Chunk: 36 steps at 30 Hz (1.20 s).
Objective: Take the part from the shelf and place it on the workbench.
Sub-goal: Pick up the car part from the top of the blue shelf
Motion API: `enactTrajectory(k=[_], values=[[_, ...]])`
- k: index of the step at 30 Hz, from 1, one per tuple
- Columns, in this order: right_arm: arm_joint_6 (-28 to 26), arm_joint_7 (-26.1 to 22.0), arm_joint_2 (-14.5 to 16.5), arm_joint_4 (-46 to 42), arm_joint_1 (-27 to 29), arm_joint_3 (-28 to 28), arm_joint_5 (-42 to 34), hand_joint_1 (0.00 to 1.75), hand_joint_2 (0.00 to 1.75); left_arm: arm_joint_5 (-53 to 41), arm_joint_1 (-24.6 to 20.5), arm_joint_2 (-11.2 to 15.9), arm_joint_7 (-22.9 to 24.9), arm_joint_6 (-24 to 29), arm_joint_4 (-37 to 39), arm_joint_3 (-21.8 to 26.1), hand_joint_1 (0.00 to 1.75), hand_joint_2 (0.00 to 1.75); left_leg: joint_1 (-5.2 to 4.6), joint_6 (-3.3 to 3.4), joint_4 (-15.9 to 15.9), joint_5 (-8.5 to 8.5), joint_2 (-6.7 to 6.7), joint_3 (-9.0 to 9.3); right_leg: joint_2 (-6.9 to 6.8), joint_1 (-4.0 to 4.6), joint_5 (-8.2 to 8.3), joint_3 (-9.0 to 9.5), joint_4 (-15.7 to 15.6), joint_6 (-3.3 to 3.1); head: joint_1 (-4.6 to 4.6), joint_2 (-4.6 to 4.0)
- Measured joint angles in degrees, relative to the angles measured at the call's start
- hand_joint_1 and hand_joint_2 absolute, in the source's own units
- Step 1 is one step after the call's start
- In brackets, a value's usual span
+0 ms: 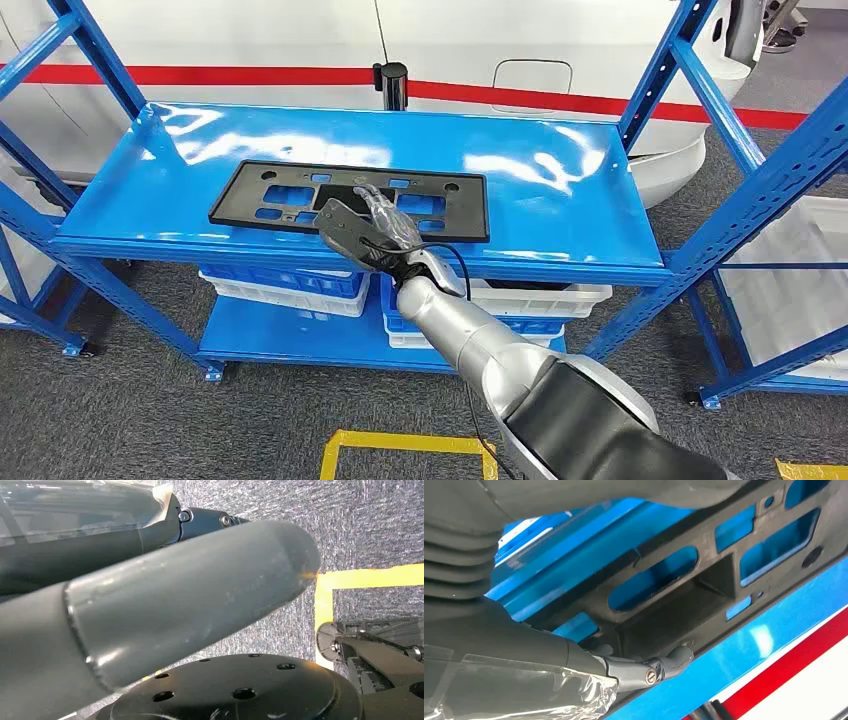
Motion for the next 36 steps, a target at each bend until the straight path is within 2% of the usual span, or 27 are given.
enactTrajectory(k=[12,16,20,24,26,28,31,36], values=[[-2.84,1.31,-0.52,0.39,-0.01,-0.52,3.03,0.00,1.75,-2.50,-0.02,0.00,1.63,0.61,0.00,-0.47,0.00,0.00,0.00,0.00,-0.06,0.00,0.01,0.17,0.00,0.02,-0.02,0.18,0.00,-0.01,0.00,0.00],[-6.55,0.51,-0.45,0.48,0.54,-0.66,4.38,0.00,1.75,-3.54,-0.01,0.01,1.81,1.28,0.00,-0.95,0.00,0.00,-0.01,0.00,-0.06,0.00,0.00,0.18,0.00,0.04,-0.02,0.22,0.01,-0.01,0.00,0.00],[-9.74,-2.11,-0.19,0.48,1.50,-1.46,4.46,0.00,0.00,-5.03,0.01,0.02,1.93,2.17,0.00,-1.34,0.00,0.00,-0.02,0.00,-0.06,0.00,-0.01,0.18,0.00,0.05,-0.01,0.23,0.01,0.00,0.00,-0.01],[-11.94,-2.54,-0.02,-0.29,2.10,-3.64,9.24,0.00,0.00,-6.85,0.10,0.04,2.40,3.10,0.00,-1.90,0.00,0.00,-0.01,0.00,-0.07,0.00,-0.02,0.19,0.00,0.05,-0.02,0.23,0.01,0.00,0.00,-0.01],[-12.21,-2.51,-0.02,-0.87,2.25,-5.09,11.71,0.00,0.87,-7.21,0.14,0.04,2.44,3.26,0.01,-2.19,0.00,0.00,-0.01,0.00,-0.07,0.00,-0.02,0.19,0.00,0.05,-0.02,0.23,0.01,-0.01,0.00,-0.01],[-12.27,-2.26,0.00,-1.91,2.73,-7.11,18.13,0.00,1.75,-7.75,0.19,0.05,2.47,3.37,0.01,-2.49,0.00,0.00,-0.01,0.00,-0.07,0.00,-0.02,0.19,0.00,0.10,-0.02,0.35,0.01,0.00,0.00,-0.01],[-12.30,-1.17,0.08,-5.03,4.16,-12.67,34.94,0.00,1.75,-9.18,0.26,0.09,2.84,3.85,0.02,-2.99,0.00,0.00,-0.01,0.00,-0.07,0.00,-0.04,0.19,-0.02,0.18,-0.01,0.47,0.01,0.00,0.00,0.00],[-12.31,2.94,0.25,-11.19,6.09,-19.72,51.56,0.00,1.75,-11.08,0.42,0.19,3.77,5.41,0.02,-3.82,0.00,0.00,-0.01,-0.01,-0.07,-0.01,-0.11,0.20,-0.07,0.18,-0.13,0.34,0.01,0.15,0.00,-0.01]])
